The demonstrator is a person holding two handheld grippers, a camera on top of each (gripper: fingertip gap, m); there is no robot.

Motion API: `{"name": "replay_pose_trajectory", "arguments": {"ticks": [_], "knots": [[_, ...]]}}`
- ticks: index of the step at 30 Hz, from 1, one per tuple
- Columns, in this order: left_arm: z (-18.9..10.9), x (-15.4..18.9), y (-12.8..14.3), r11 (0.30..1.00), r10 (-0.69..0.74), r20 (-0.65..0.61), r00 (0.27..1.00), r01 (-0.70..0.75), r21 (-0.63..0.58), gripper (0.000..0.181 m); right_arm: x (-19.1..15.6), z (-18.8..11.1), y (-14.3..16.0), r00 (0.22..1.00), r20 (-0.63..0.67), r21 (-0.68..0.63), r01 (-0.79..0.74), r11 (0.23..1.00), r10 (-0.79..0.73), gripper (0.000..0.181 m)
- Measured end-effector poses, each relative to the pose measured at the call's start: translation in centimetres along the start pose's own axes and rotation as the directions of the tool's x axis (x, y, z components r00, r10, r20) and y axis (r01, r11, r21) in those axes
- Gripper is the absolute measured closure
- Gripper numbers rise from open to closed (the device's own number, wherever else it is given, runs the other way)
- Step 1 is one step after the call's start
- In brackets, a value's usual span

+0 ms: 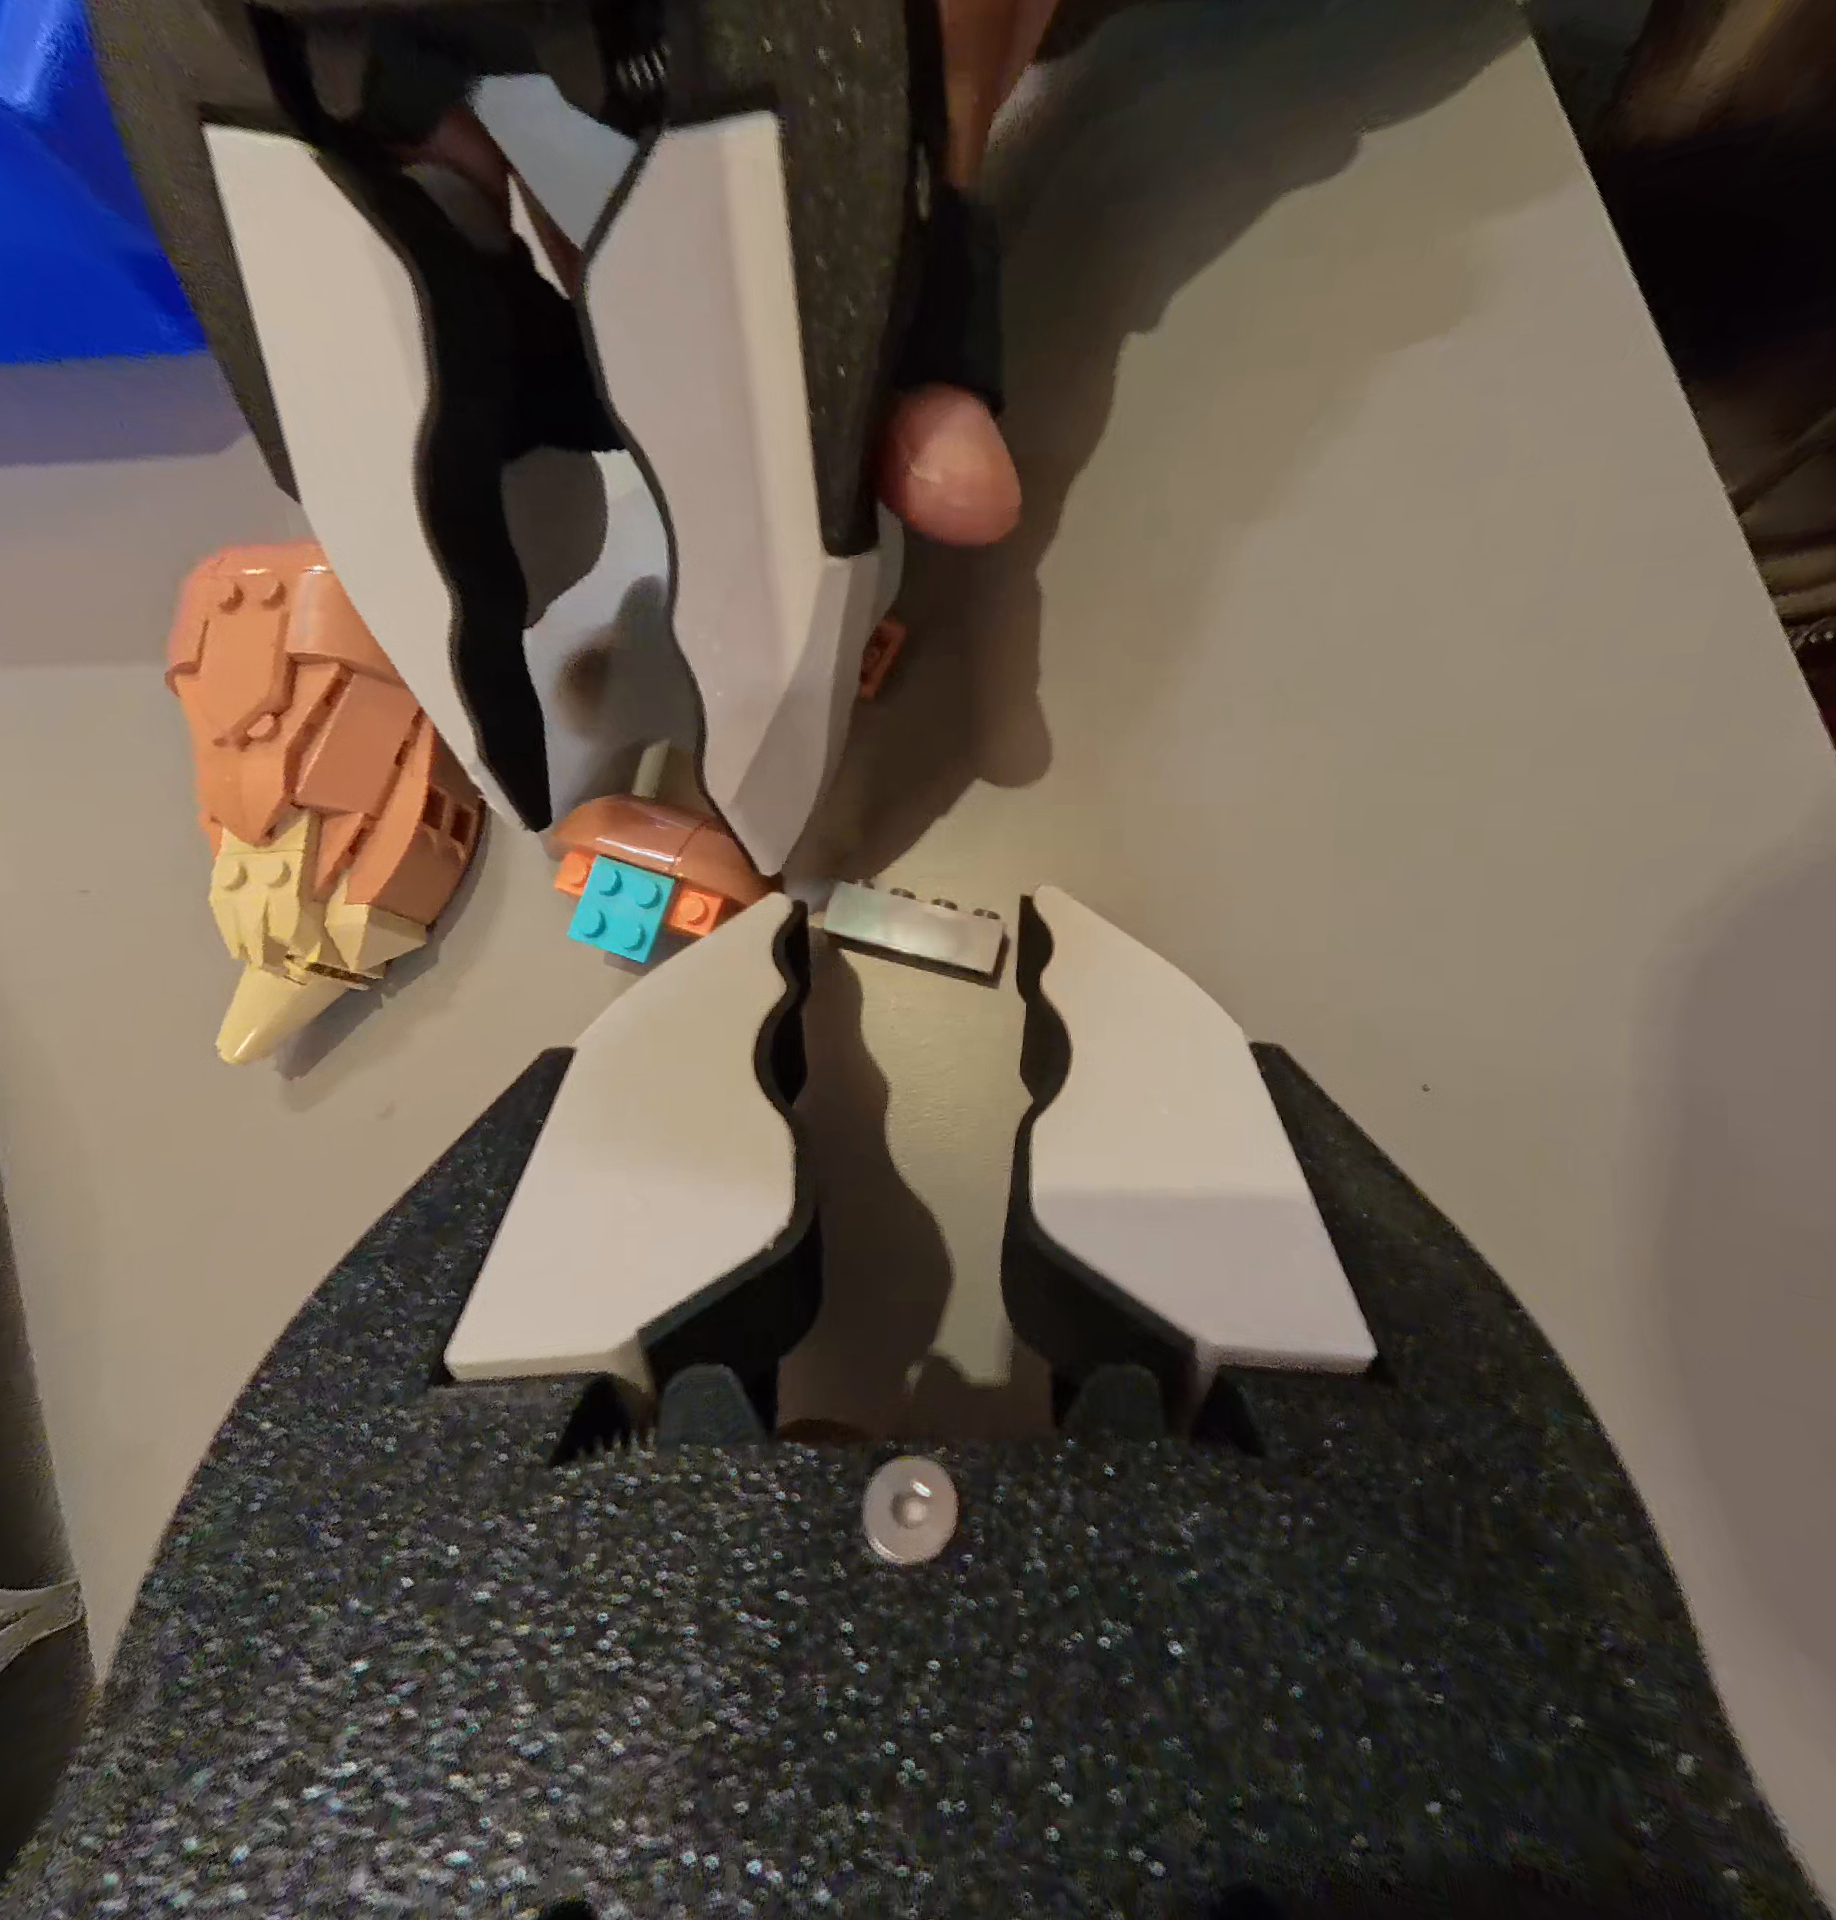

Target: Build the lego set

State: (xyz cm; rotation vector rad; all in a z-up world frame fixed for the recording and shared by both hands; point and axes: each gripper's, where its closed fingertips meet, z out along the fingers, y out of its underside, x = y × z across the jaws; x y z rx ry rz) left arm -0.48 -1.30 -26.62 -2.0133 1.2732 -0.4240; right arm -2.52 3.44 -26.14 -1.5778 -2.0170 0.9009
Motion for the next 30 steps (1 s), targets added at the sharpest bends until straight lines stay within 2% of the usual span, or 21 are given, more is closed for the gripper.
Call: {"name": "replay_pose_trajectory", "arguments": {"ticks": [1, 9, 12, 14, 17, 21, 23, 26, 28, 30], "knots": [[0.1, 0.1, 0.2, 1.000, 0.008, -0.003, 1.000, -0.008, -0.014, 0.143, 0.0, 0.0, 0.0, 1.000, 0.002, 0.001, 0.001, 1.000, -0.001, 0.137], [0.1, 0.3, 0.1, 1.000, -0.029, -0.035, 0.999, 0.029, 0.006, 0.146, -0.5, -0.4, -0.2, 1.000, 0.016, 0.019, 0.024, 1.000, -0.025, 0.138], [-0.7, -0.5, -0.6, 0.990, -0.107, -0.020, 0.994, 0.109, 0.092, 0.147, -0.5, -0.8, -0.5, 0.999, 0.010, 0.046, 0.042, 0.998, -0.043, 0.138], [-1.9, -1.5, -1.6, 0.966, -0.174, -0.004, 0.985, 0.172, 0.194, 0.147, -0.5, -1.3, -1.1, 0.998, -0.001, 0.094, 0.060, 0.994, -0.060, 0.139], [-4.3, -3.4, -3.3, 0.886, -0.296, 0.012, 0.955, 0.270, 0.377, 0.147, -0.2, -2.3, -2.5, 0.997, -0.035, 0.193, 0.073, 0.979, -0.067, 0.139], [-7.8, -5.5, -5.5, 0.704, -0.428, -0.037, 0.903, 0.359, 0.613, 0.147, -0.2, -4.4, -5.4, 0.994, -0.076, 0.393, 0.105, 0.914, -0.081, 0.142], [-9.2, -6.3, -6.1, 0.616, -0.472, -0.065, 0.879, 0.382, 0.689, 0.147, -0.3, -5.4, -6.6, 0.988, -0.119, 0.462, 0.144, 0.875, -0.100, 0.146], [-10.4, -7.0, -6.4, 0.507, -0.514, -0.134, 0.847, 0.426, 0.749, 0.147, -0.6, -5.6, -7.4, 0.984, -0.132, 0.484, 0.167, 0.859, -0.117, 0.147], [-10.4, -7.1, -6.2, 0.493, -0.519, -0.143, 0.843, 0.432, 0.755, 0.147, -1.0, -5.1, -7.6, 0.993, -0.071, 0.487, 0.114, 0.866, -0.091, 0.147], [-10.3, -6.9, -6.1, 0.516, -0.505, -0.114, 0.856, 0.405, 0.755, 0.147, -1.6, -4.7, -7.7, 0.998, 0.016, 0.490, 0.045, 0.871, -0.060, 0.148]]}}
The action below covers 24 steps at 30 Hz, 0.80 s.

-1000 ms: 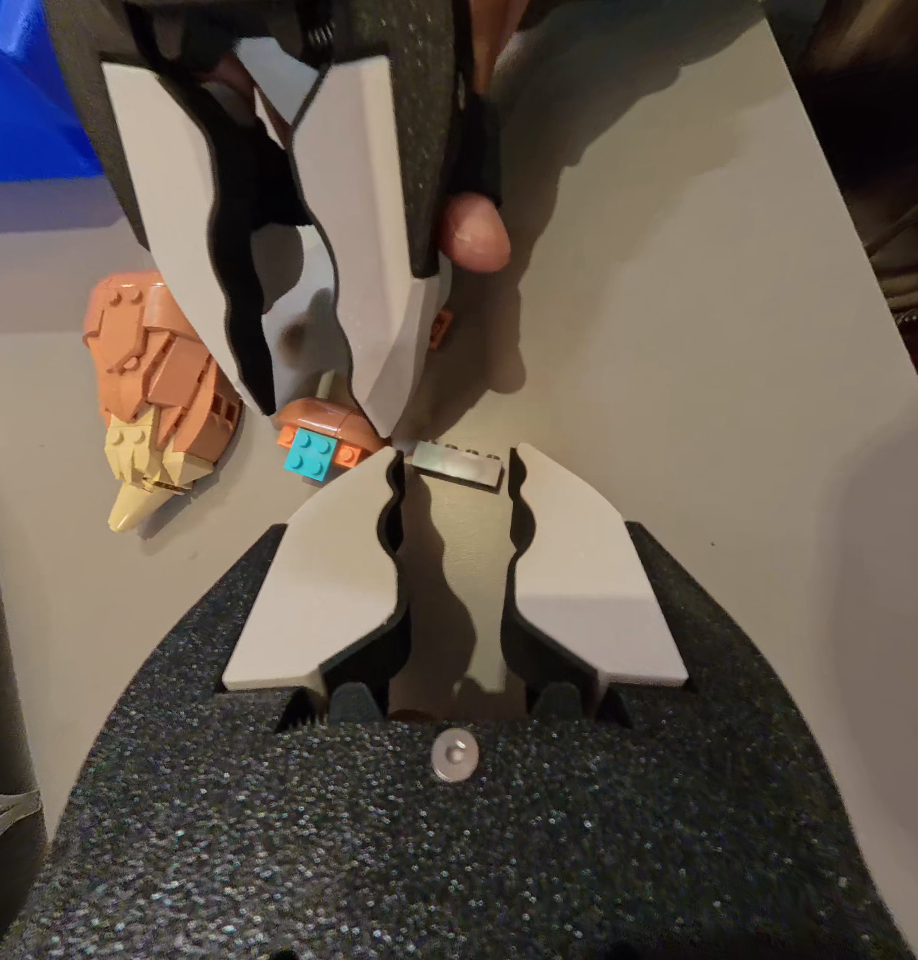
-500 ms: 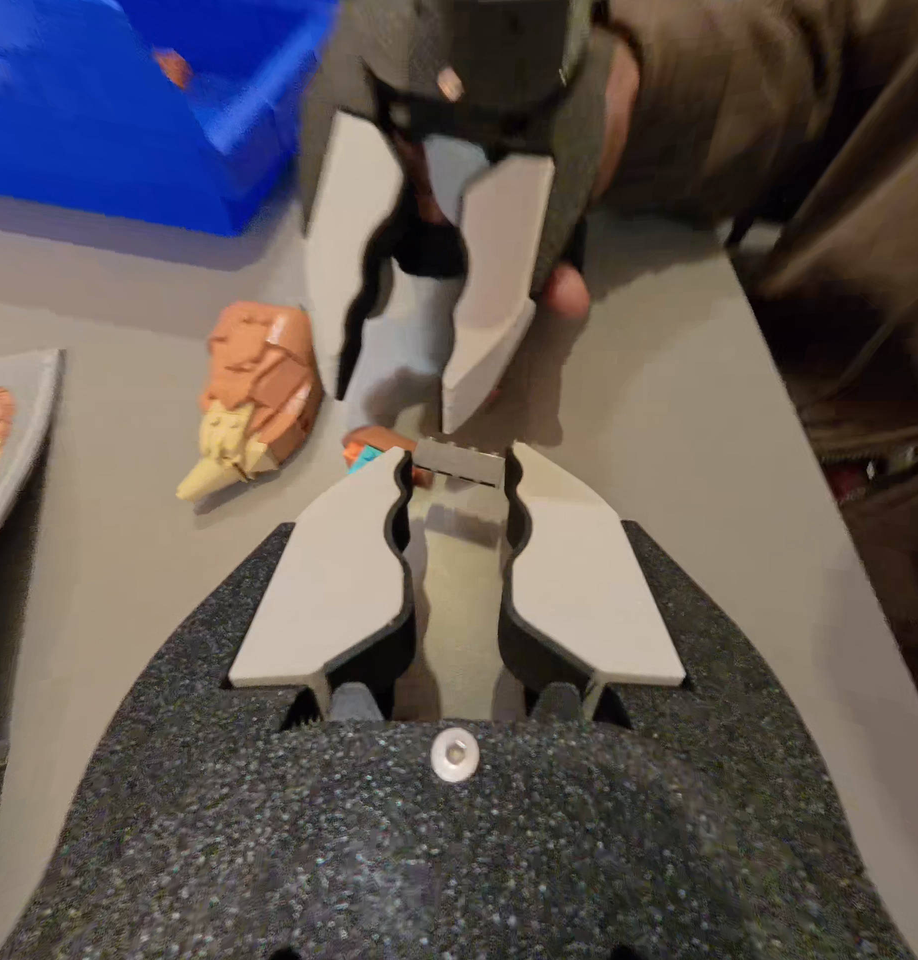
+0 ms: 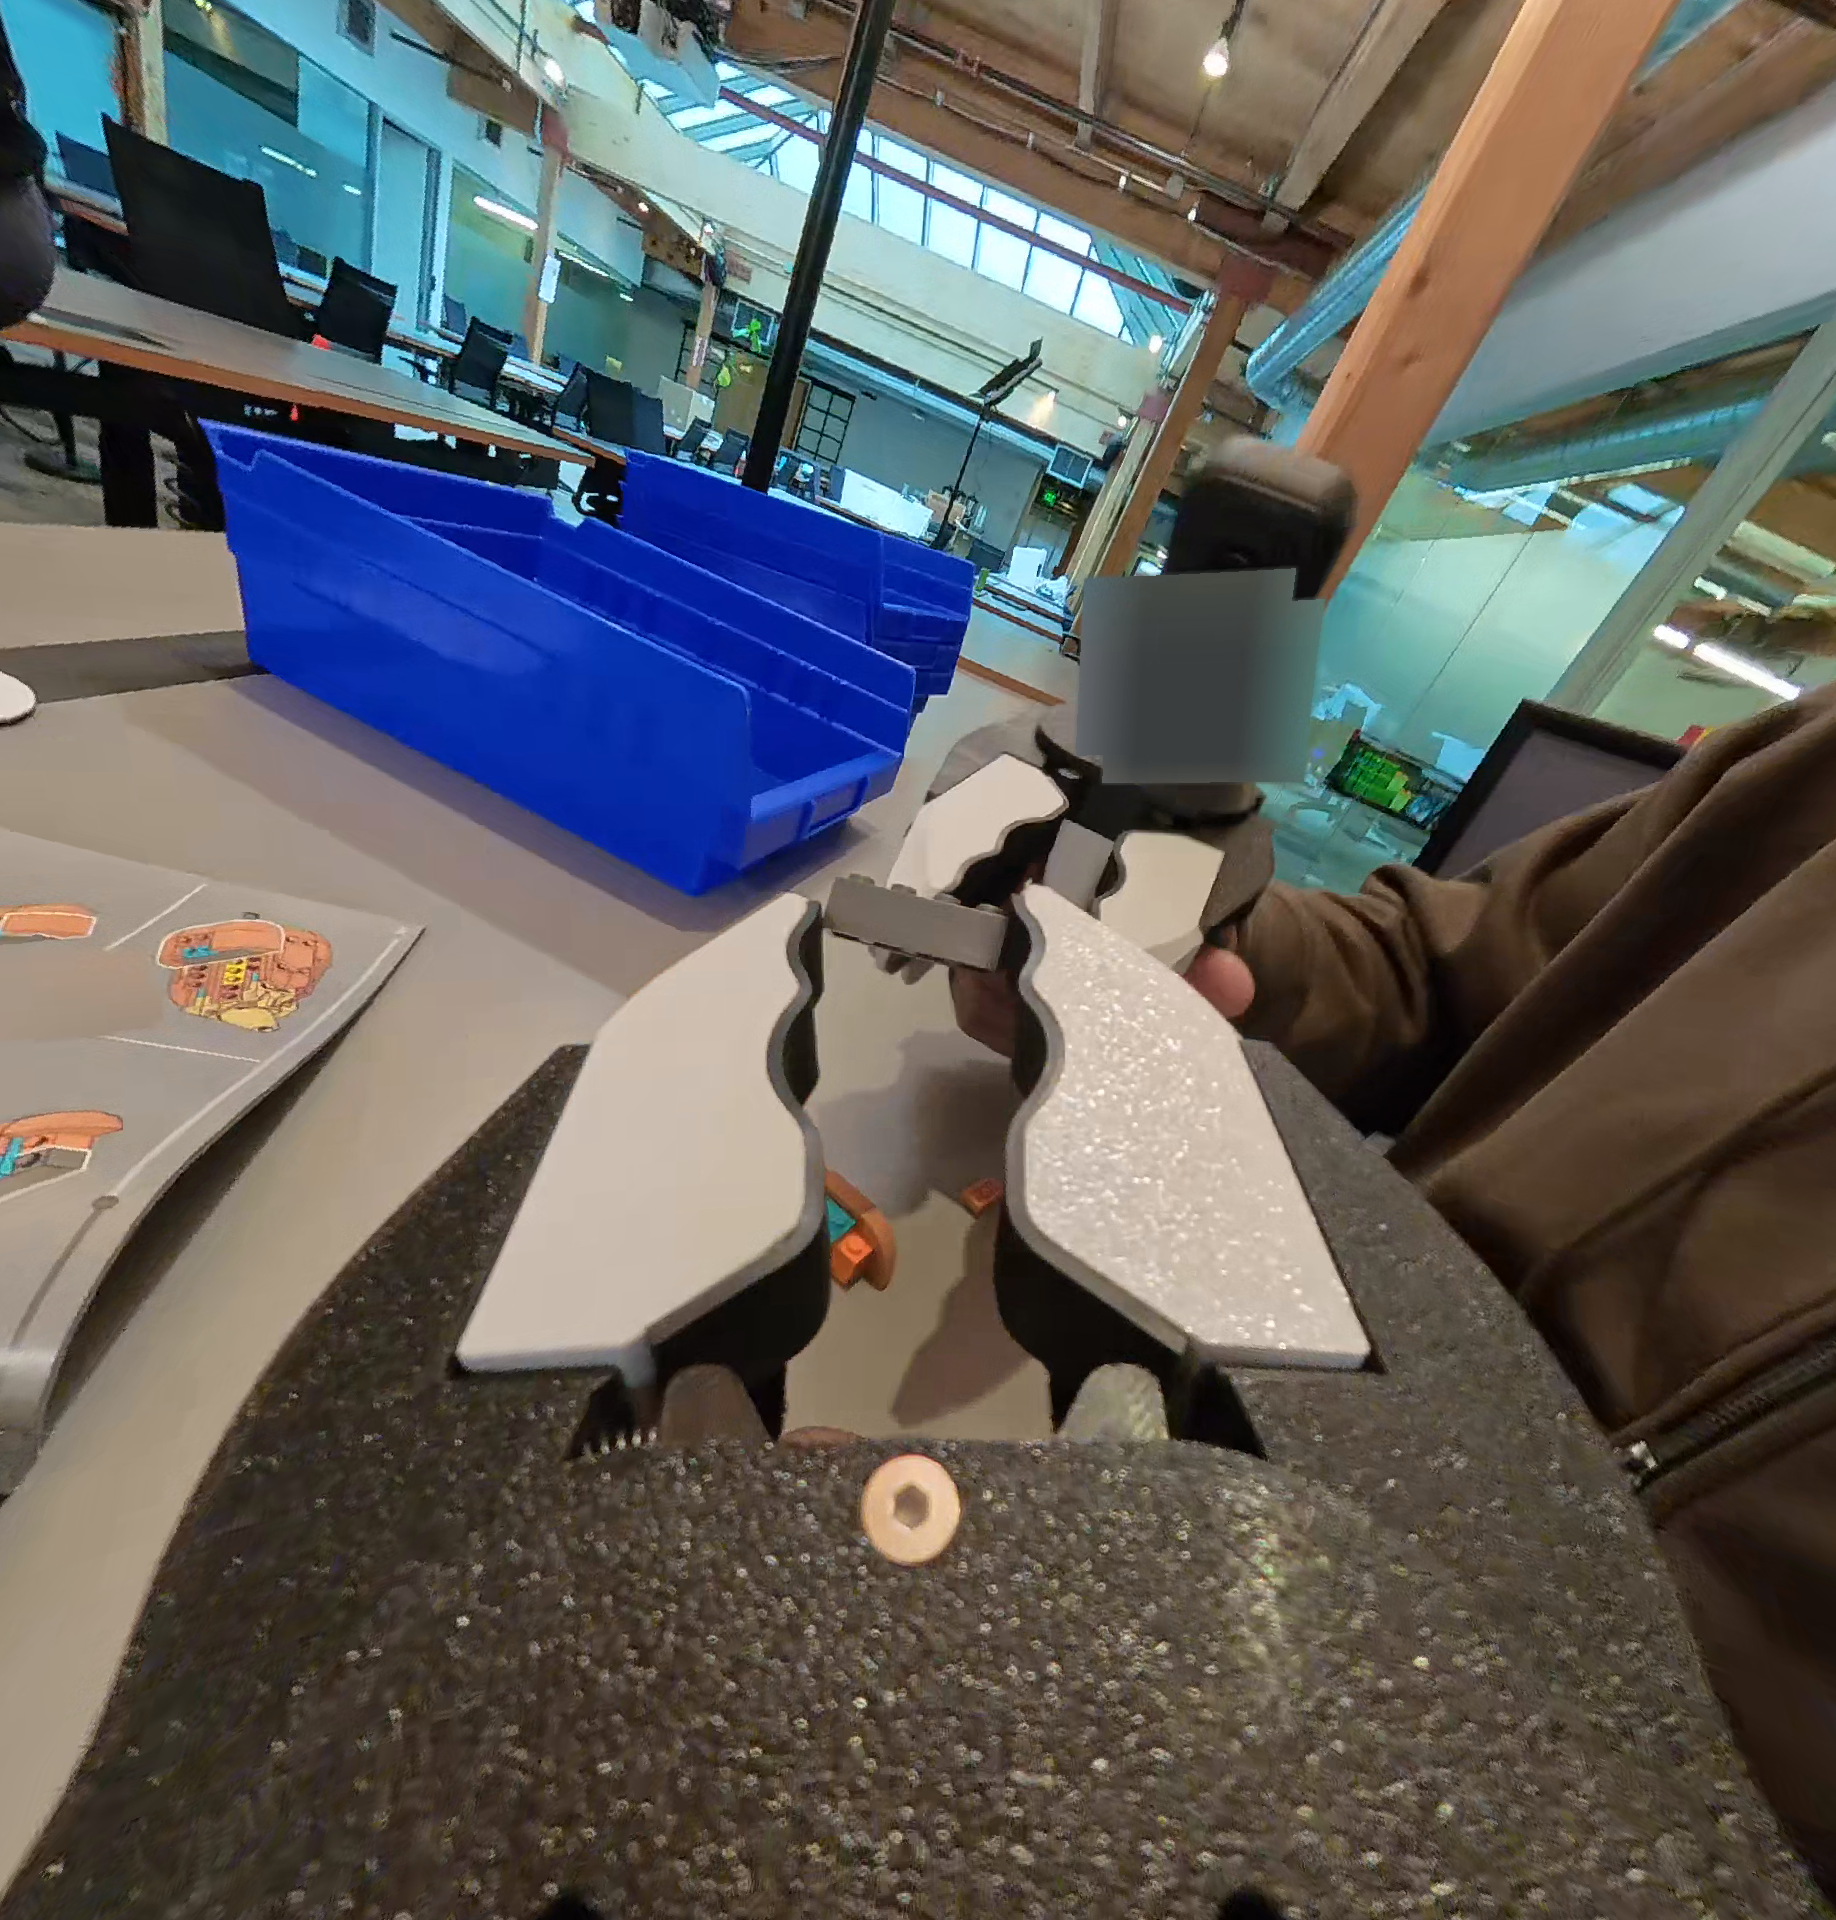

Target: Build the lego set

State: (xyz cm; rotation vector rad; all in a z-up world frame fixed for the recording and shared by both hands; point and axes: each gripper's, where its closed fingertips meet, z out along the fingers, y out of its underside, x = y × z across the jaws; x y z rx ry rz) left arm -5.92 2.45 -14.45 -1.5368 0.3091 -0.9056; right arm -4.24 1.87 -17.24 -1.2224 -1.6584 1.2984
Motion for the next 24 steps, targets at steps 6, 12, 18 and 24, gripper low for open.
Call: {"name": "replay_pose_trajectory", "arguments": {"ticks": [6, 12, 18, 24], "knots": [[0.0, 2.2, 0.2, 0.984, 0.180, -0.073, 0.981, -0.179, 0.013, 0.147, -2.2, 0.6, -0.9, 0.952, 0.224, -0.003, -0.215, 0.977, 0.210, 0.147], [0.1, 4.4, -0.3, 0.975, 0.212, -0.183, 0.960, -0.196, 0.106, 0.147, -3.6, -0.4, -3.4, 0.754, 0.506, 0.051, -0.511, 0.858, 0.419, 0.146], [0.3, 5.9, -0.9, 0.968, 0.208, -0.258, 0.943, -0.160, 0.195, 0.147, -4.3, -1.4, -5.4, 0.545, 0.696, 0.049, -0.686, 0.725, 0.468, 0.150], [0.6, 5.7, -0.8, 0.947, 0.293, -0.209, 0.933, -0.253, 0.199, 0.147, -4.0, -1.0, -5.6, 0.518, 0.675, 0.049, -0.741, 0.670, 0.524, 0.164]]}}
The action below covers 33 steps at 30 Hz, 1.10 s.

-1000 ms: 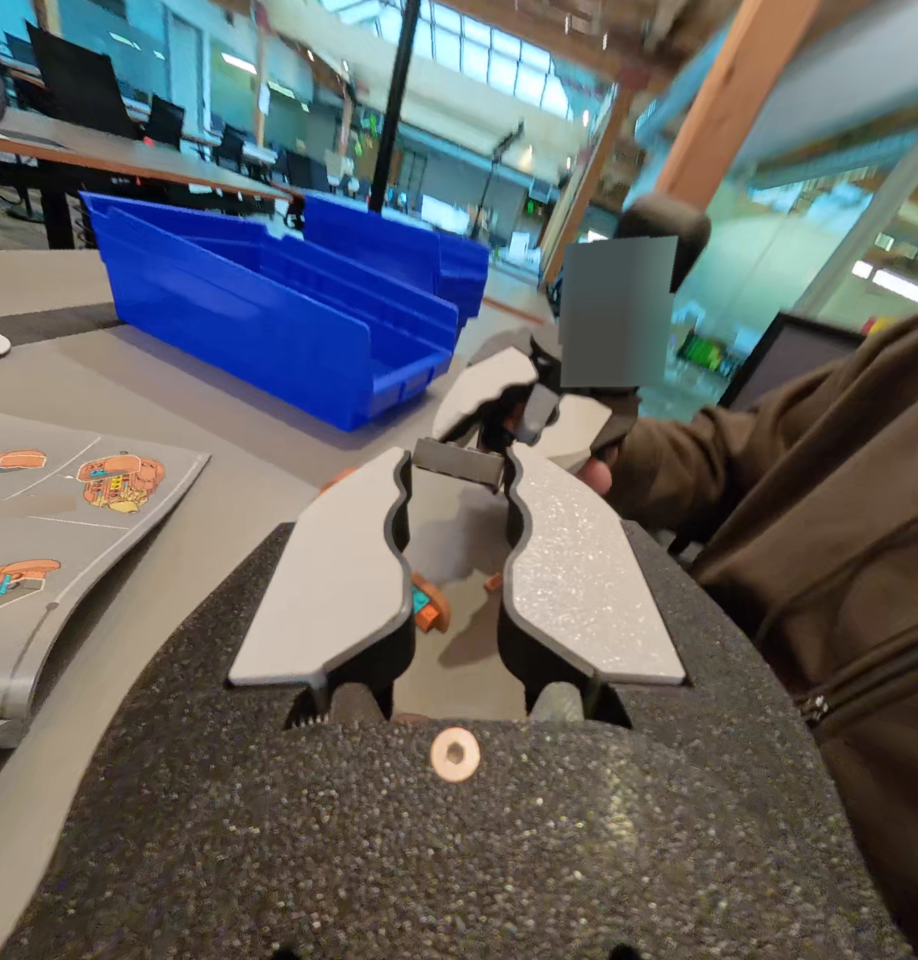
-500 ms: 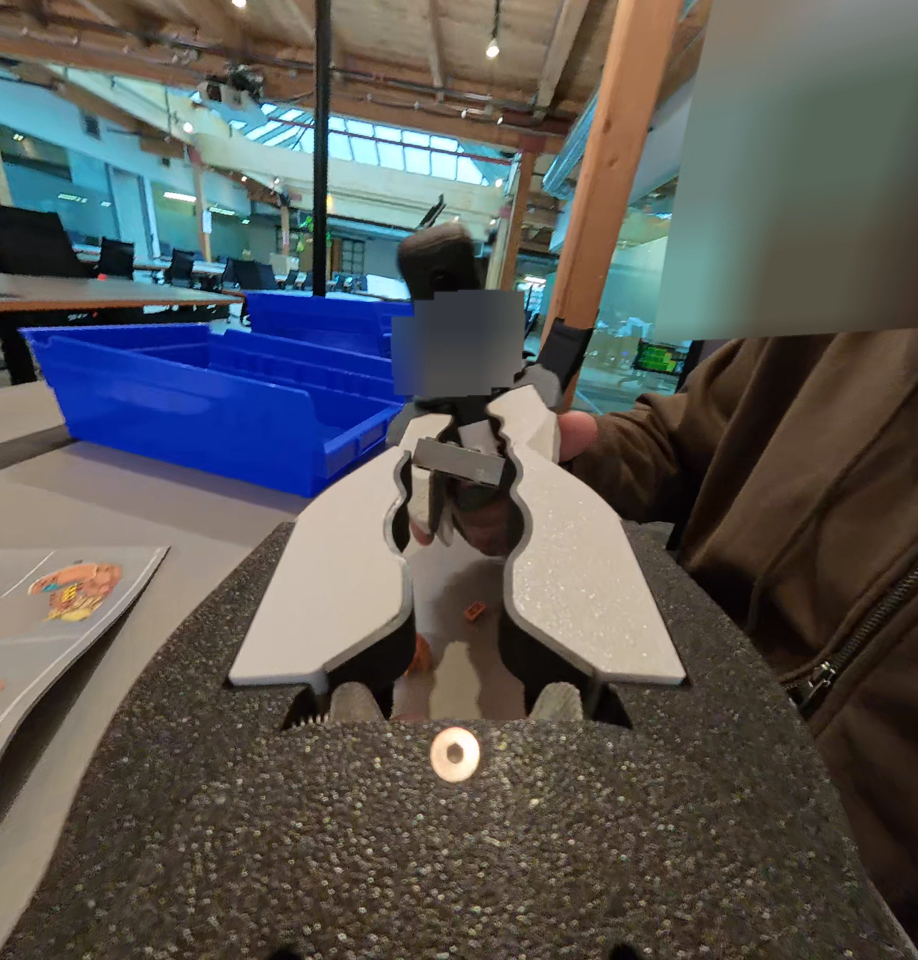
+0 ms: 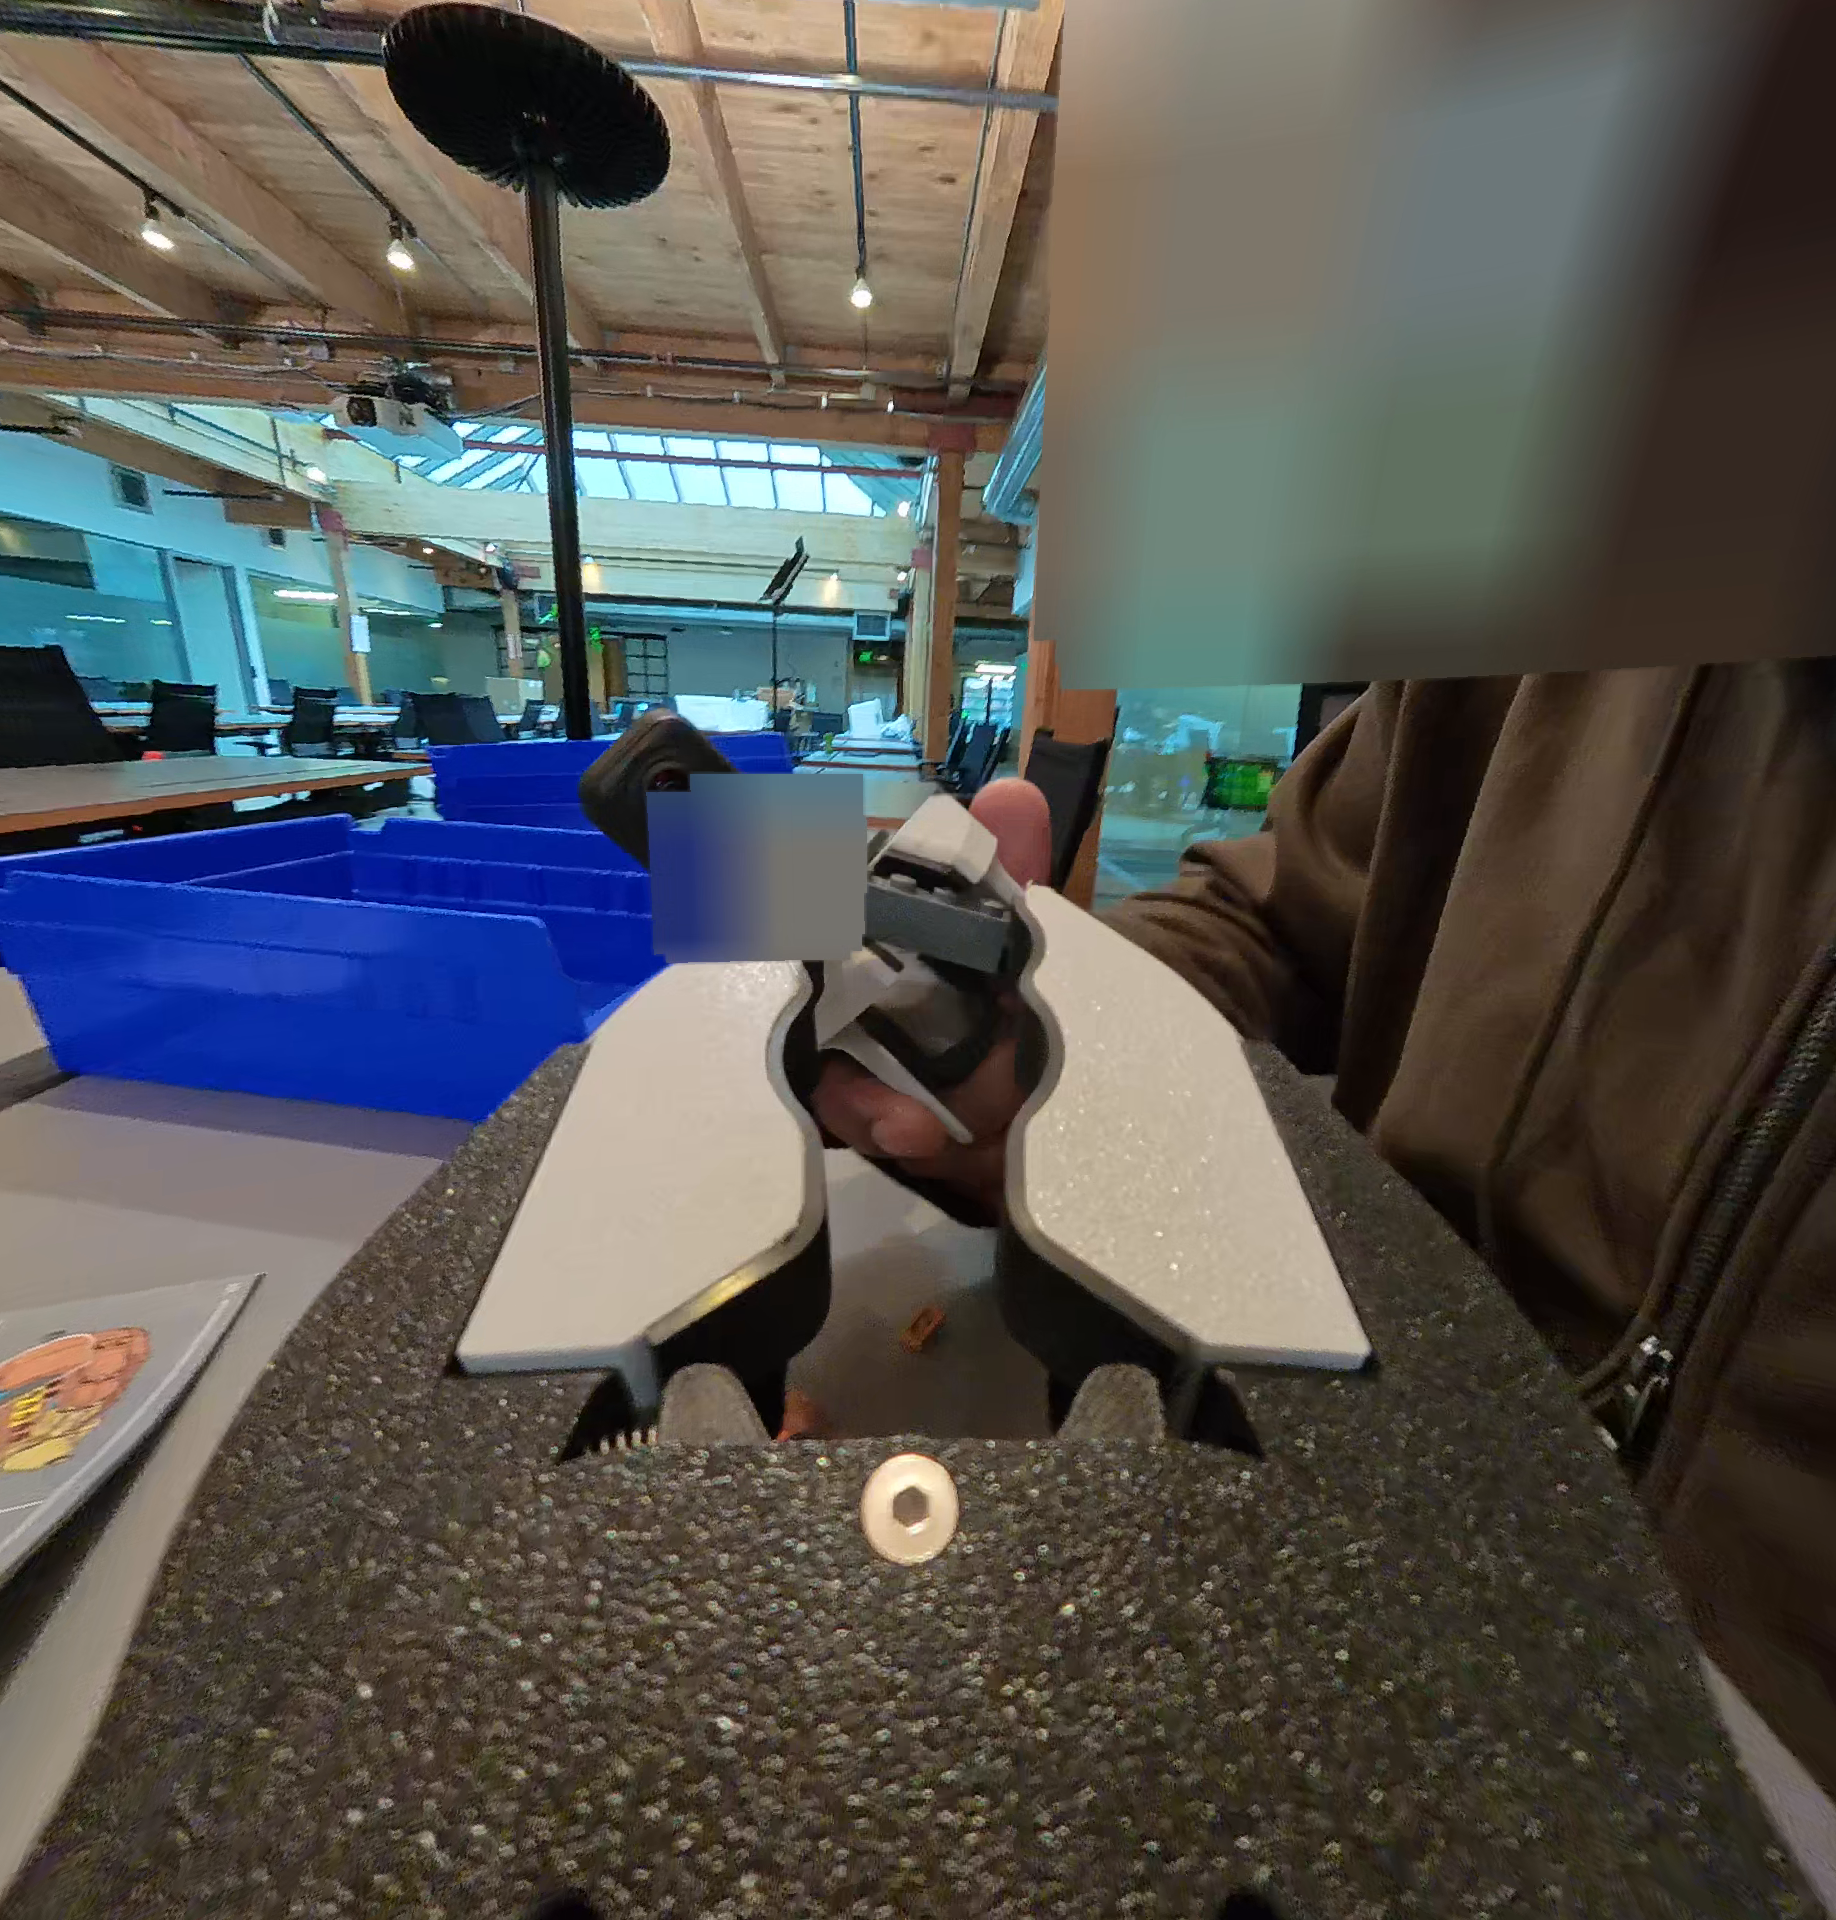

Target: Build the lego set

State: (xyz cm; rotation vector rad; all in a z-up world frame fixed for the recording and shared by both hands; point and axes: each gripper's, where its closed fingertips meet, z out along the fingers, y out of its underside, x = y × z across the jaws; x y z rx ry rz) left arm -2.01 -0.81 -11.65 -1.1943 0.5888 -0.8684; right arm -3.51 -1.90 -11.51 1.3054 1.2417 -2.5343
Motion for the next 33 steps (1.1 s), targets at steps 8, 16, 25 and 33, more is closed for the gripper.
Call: {"name": "replay_pose_trajectory", "arguments": {"ticks": [8, 16, 25, 33], "knots": [[0.1, -0.4, 0.9, 0.982, 0.164, 0.050, 0.985, -0.158, -0.106, 0.147, 0.7, -0.7, 0.1, 0.995, -0.097, 0.005, -0.016, 1.000, 0.017, 0.166], [0.0, -0.8, 0.9, 0.923, 0.360, 0.090, 0.928, -0.341, -0.178, 0.142, 1.0, -1.8, -0.4, 0.990, -0.084, 0.083, -0.107, 0.991, 0.114, 0.167], [0.5, -0.4, 1.8, 0.914, 0.368, 0.034, 0.929, -0.355, -0.198, 0.148, 0.8, -1.2, 0.6, 0.989, -0.056, 0.037, -0.135, 0.990, 0.137, 0.167], [-0.2, -1.1, 2.1, 0.914, 0.349, 0.056, 0.935, -0.327, -0.240, 0.148, 3.1, -2.9, 1.5, 0.951, -0.283, -0.143, 0.086, 0.986, -0.124, 0.141]]}}
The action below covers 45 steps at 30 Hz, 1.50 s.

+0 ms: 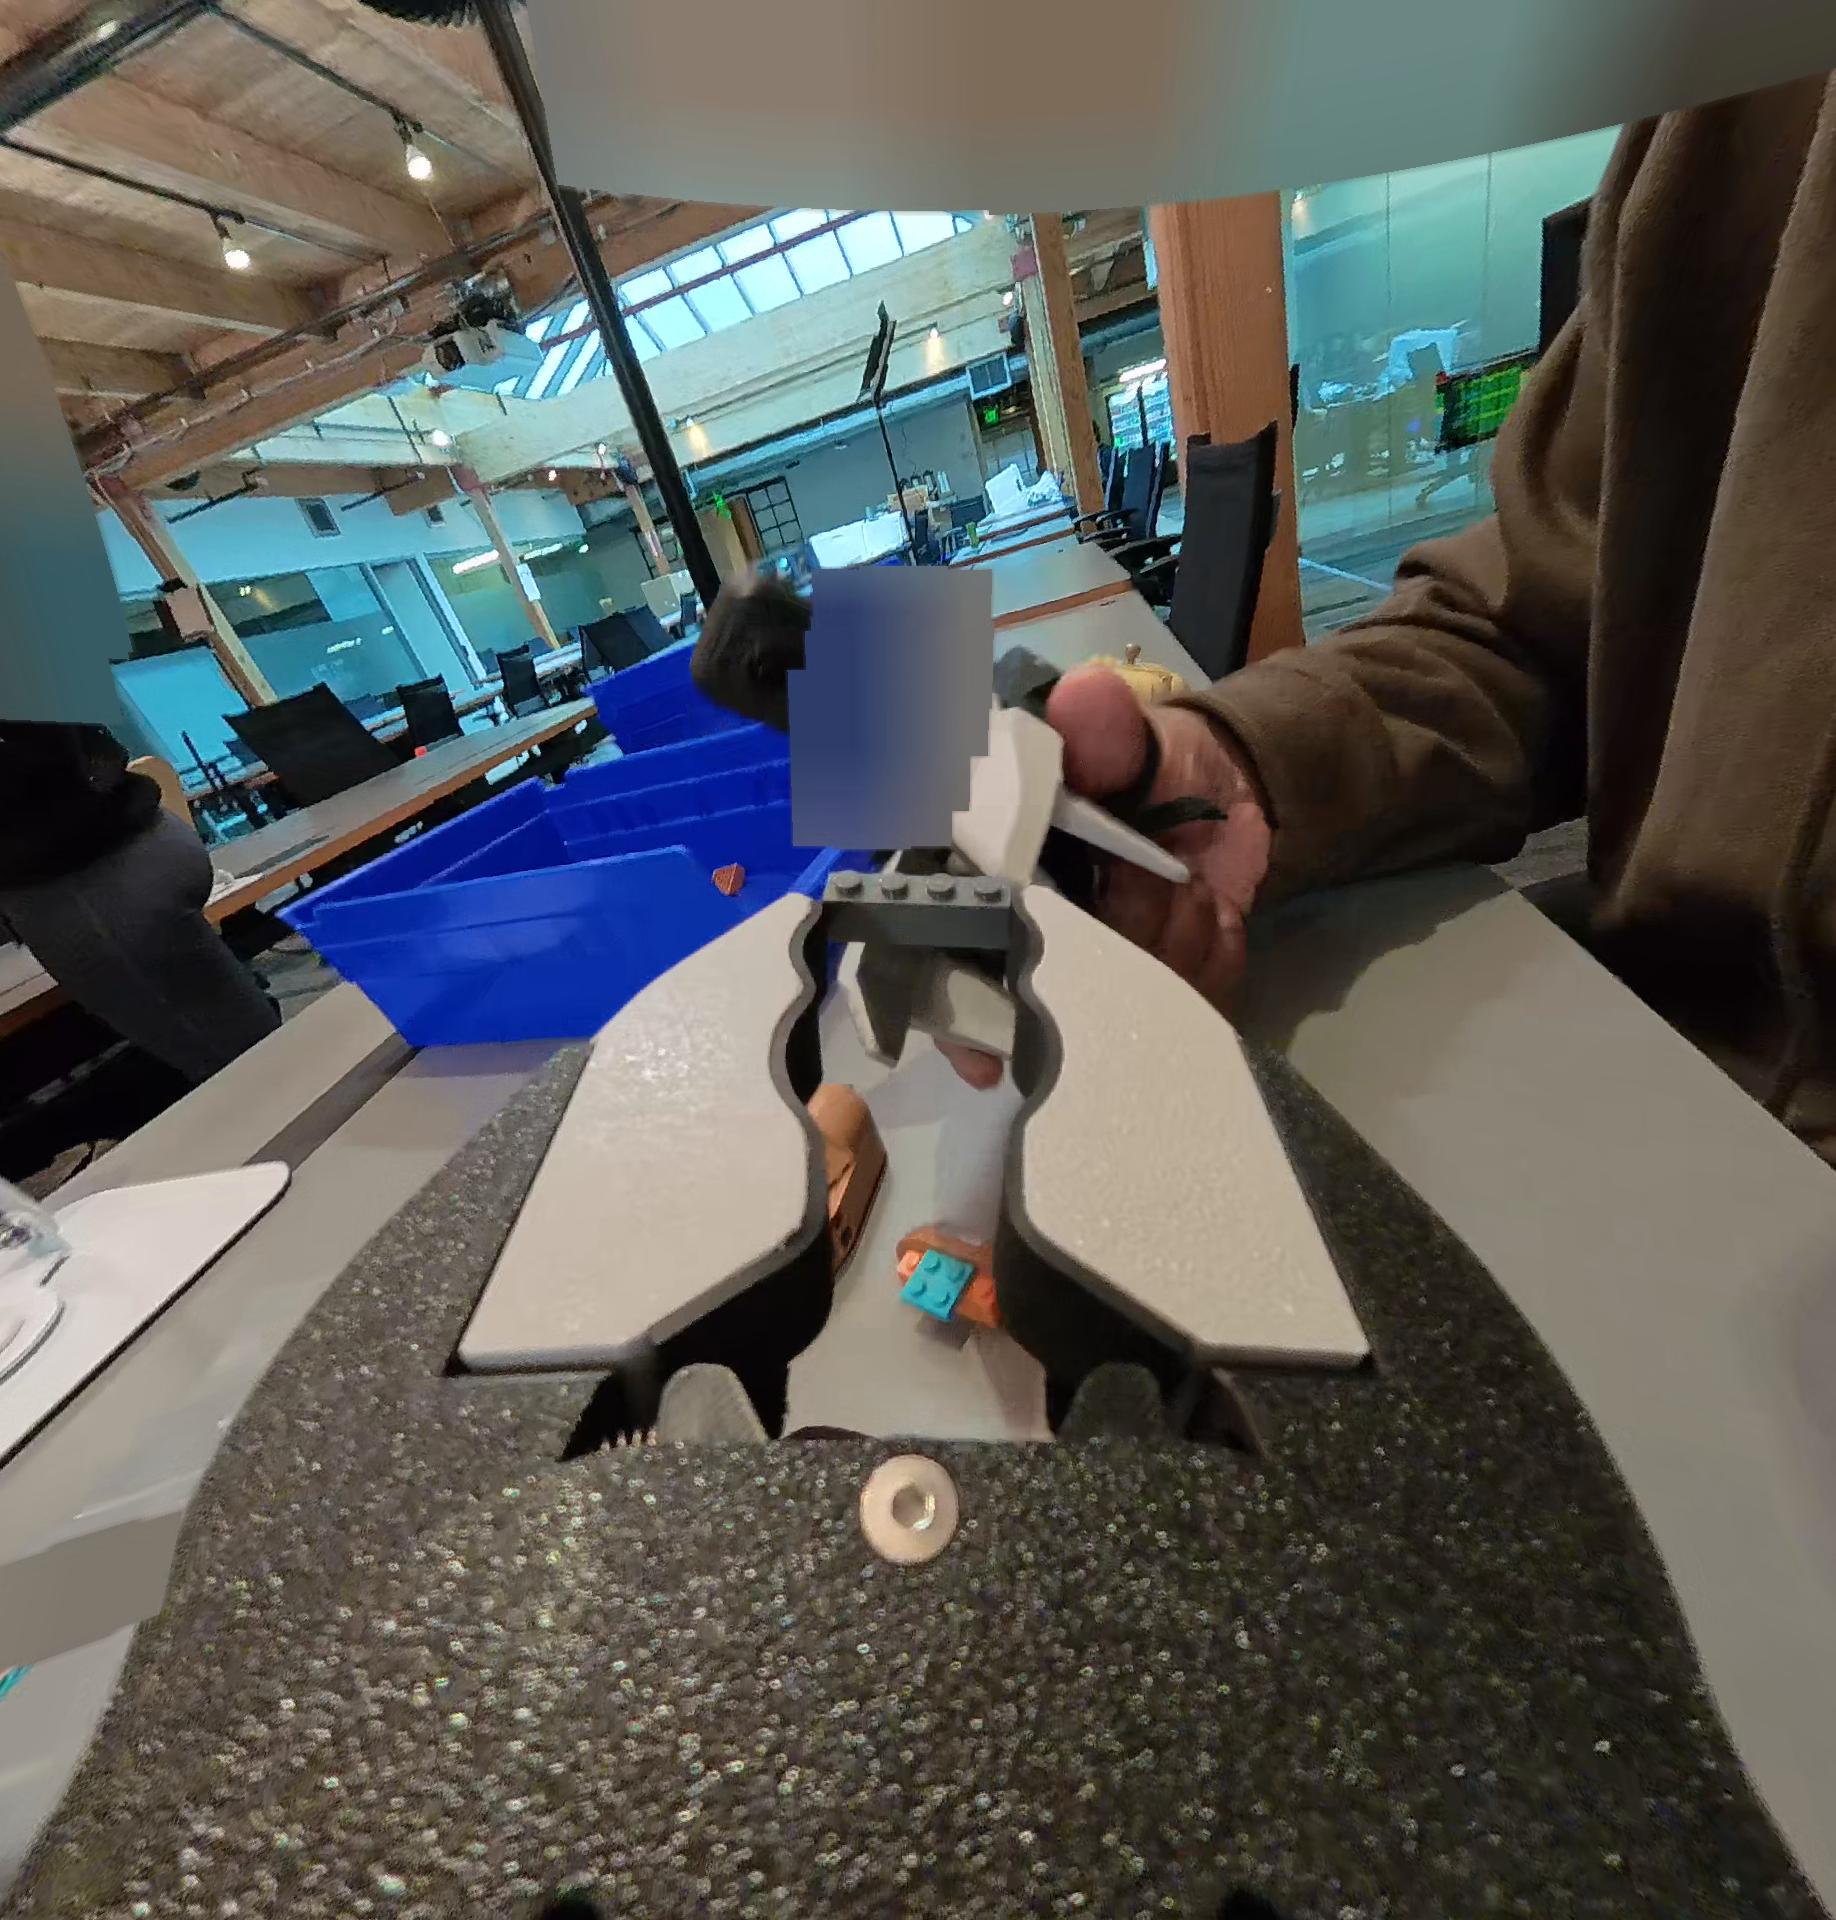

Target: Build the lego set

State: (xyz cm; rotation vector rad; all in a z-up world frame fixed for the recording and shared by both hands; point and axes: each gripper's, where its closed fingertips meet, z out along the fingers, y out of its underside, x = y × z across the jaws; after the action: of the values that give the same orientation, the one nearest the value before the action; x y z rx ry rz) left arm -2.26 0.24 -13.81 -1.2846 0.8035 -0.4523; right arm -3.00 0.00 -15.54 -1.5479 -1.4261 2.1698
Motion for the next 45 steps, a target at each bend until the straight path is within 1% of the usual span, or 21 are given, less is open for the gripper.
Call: {"name": "replay_pose_trajectory", "arguments": {"ticks": [1, 2, 4, 6, 8, 12, 16, 19, 22, 25, 28, 31, 33, 34, 36, 39, 42, 45], "knots": [[-0.3, -0.2, 0.4, 1.000, -0.002, 0.004, 1.000, 0.002, -0.027, 0.148, 1.0, -0.5, 0.4, 0.992, -0.090, -0.052, 0.080, 0.995, -0.084, 0.139], [-0.6, -0.3, 1.0, 0.998, -0.004, 0.001, 1.000, 0.004, -0.063, 0.148, 2.1, -1.1, 0.8, 0.968, -0.181, -0.124, 0.152, 0.981, -0.173, 0.138], [-1.1, -0.4, 2.1, 0.992, -0.013, -0.012, 1.000, 0.011, -0.126, 0.148, 4.3, -2.3, 1.9, 0.883, -0.320, -0.291, 0.253, 0.923, -0.343, 0.135], [-1.2, -0.3, 3.4, 0.980, -0.012, -0.024, 1.000, 0.007, -0.197, 0.148, 6.0, -3.0, 3.4, 0.807, -0.384, -0.442, 0.267, 0.856, -0.449, 0.133], [-1.2, -0.2, 4.6, 0.964, -0.009, -0.031, 0.999, 0.000, -0.265, 0.148, 6.9, -2.9, 4.7, 0.779, -0.394, -0.523, 0.246, 0.816, -0.488, 0.132], [-1.2, 0.0, 6.1, 0.939, -0.017, -0.038, 0.999, 0.003, -0.344, 0.148, 8.5, -2.6, 6.1, 0.728, -0.438, -0.608, 0.192, 0.770, -0.527, 0.127], [-1.5, -0.2, 6.9, 0.921, -0.030, -0.026, 0.999, 0.018, -0.388, 0.148, 9.3, -2.9, 6.5, 0.683, -0.476, -0.642, 0.161, 0.750, -0.554, 0.124], [-1.6, -0.2, 7.5, 0.908, -0.045, -0.023, 0.999, 0.031, -0.418, 0.148, 9.4, -2.8, 6.7, 0.679, -0.474, -0.652, 0.156, 0.742, -0.560, 0.123], [-1.6, -0.2, 8.1, 0.895, -0.055, -0.023, 0.998, 0.039, -0.443, 0.148, 9.6, -2.6, 6.7, 0.659, -0.474, -0.672, 0.158, 0.723, -0.584, 0.124], [-1.6, 0.0, 8.3, 0.890, -0.064, -0.026, 0.998, 0.046, -0.454, 0.148, 9.8, -2.5, 6.7, 0.632, -0.466, -0.693, 0.175, 0.700, -0.619, 0.133], [-1.7, 0.0, 8.4, 0.886, -0.076, -0.024, 0.997, 0.057, -0.460, 0.148, 9.9, -2.5, 6.6, 0.641, -0.466, -0.682, 0.180, 0.709, -0.610, 0.134], [-1.7, 0.0, 8.4, 0.885, -0.100, -0.021, 0.995, 0.080, -0.459, 0.148, 9.6, -2.2, 6.3, 0.681, -0.453, -0.639, 0.202, 0.742, -0.575, 0.134], [-1.8, 0.0, 8.2, 0.888, -0.128, -0.022, 0.992, 0.105, -0.448, 0.148, 8.7, -1.9, 5.3, 0.715, -0.428, -0.578, 0.254, 0.776, -0.553, 0.134], [-1.8, 0.0, 8.0, 0.890, -0.152, -0.024, 0.988, 0.127, -0.438, 0.148, 8.2, -1.7, 4.9, 0.745, -0.413, -0.536, 0.266, 0.801, -0.524, 0.134], [-1.8, 0.1, 7.4, 0.890, -0.217, -0.032, 0.976, 0.184, -0.417, 0.148, 6.4, -1.0, 3.9, 0.822, -0.328, -0.426, 0.312, 0.849, -0.466, 0.134], [-1.5, 0.2, 6.0, 0.892, -0.304, -0.051, 0.951, 0.266, -0.366, 0.148, 4.1, -0.6, 2.5, 0.894, -0.210, -0.272, 0.337, 0.901, -0.397, 0.134], [-1.3, 0.4, 5.1, 0.879, -0.349, -0.072, 0.934, 0.300, -0.371, 0.148, 2.7, -0.4, 1.7, 0.923, -0.130, -0.182, 0.337, 0.924, -0.363, 0.134], [-1.2, 0.6, 4.0, 0.870, -0.381, -0.092, 0.920, 0.323, -0.371, 0.148, 2.0, -0.3, 1.6, 0.925, -0.092, -0.160, 0.352, 0.922, -0.369, 0.134]]}}
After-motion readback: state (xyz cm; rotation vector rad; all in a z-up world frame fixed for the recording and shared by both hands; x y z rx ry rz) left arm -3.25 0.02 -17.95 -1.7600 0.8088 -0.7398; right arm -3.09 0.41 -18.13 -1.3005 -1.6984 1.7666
